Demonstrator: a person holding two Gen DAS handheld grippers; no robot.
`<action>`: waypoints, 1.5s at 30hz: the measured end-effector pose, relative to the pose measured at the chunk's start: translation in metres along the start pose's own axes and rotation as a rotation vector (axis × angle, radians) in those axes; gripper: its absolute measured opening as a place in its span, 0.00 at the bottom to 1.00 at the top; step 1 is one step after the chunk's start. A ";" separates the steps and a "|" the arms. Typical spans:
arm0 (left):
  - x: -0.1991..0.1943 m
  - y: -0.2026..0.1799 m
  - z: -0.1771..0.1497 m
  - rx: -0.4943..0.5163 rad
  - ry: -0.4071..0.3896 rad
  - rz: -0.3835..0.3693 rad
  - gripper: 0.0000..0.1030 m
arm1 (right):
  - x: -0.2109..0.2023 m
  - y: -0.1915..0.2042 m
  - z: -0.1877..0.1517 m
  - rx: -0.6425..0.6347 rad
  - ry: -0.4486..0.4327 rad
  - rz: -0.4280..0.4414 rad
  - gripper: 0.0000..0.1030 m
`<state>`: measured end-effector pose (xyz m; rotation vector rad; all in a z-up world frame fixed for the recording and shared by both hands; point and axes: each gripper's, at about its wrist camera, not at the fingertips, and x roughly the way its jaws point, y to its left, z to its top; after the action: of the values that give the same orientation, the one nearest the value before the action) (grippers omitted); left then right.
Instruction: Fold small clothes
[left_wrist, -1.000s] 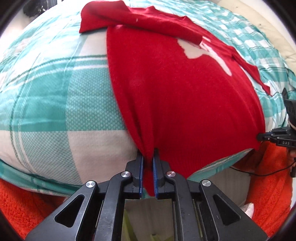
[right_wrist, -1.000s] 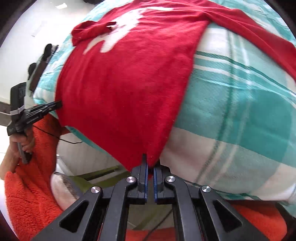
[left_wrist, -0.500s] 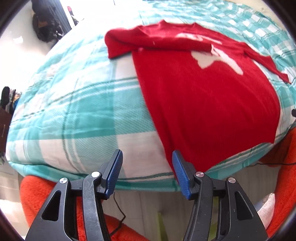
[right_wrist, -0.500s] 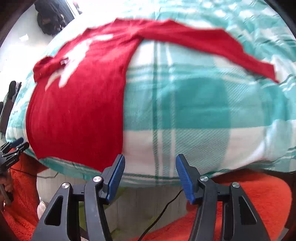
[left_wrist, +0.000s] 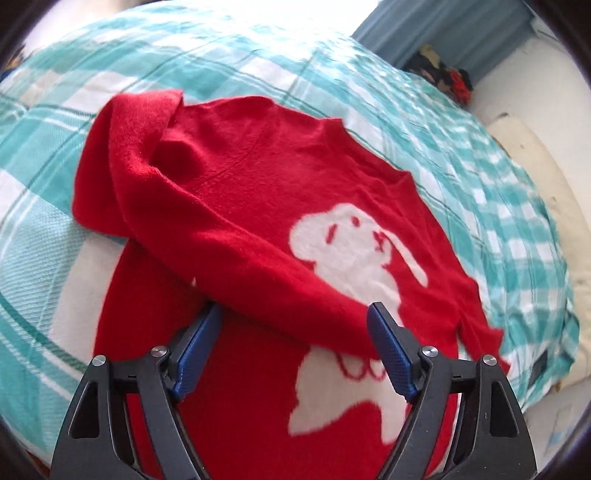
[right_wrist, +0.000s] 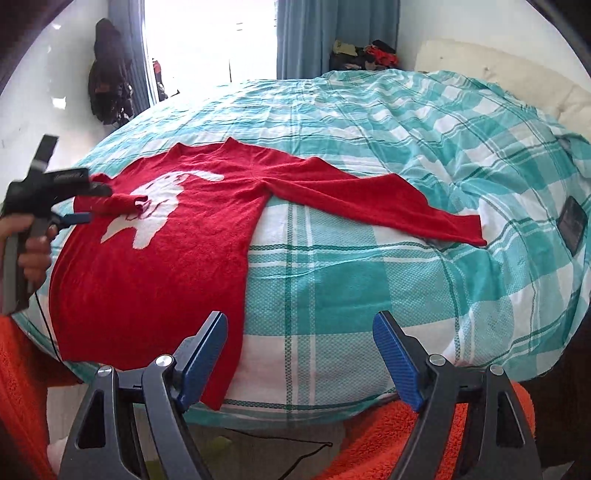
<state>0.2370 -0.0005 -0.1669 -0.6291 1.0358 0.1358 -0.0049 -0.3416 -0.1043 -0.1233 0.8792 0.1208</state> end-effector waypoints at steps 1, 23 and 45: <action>0.004 0.007 0.002 -0.052 0.000 0.029 0.48 | -0.001 0.007 0.000 -0.034 -0.005 0.000 0.78; -0.131 0.284 0.025 -0.276 -0.007 0.046 0.58 | 0.014 0.002 0.005 0.022 0.039 0.019 0.78; -0.067 0.275 0.120 0.116 0.061 0.690 0.04 | 0.028 0.017 0.008 -0.031 0.093 -0.002 0.78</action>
<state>0.1854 0.3022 -0.1856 -0.1495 1.2773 0.6573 0.0160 -0.3226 -0.1220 -0.1596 0.9706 0.1271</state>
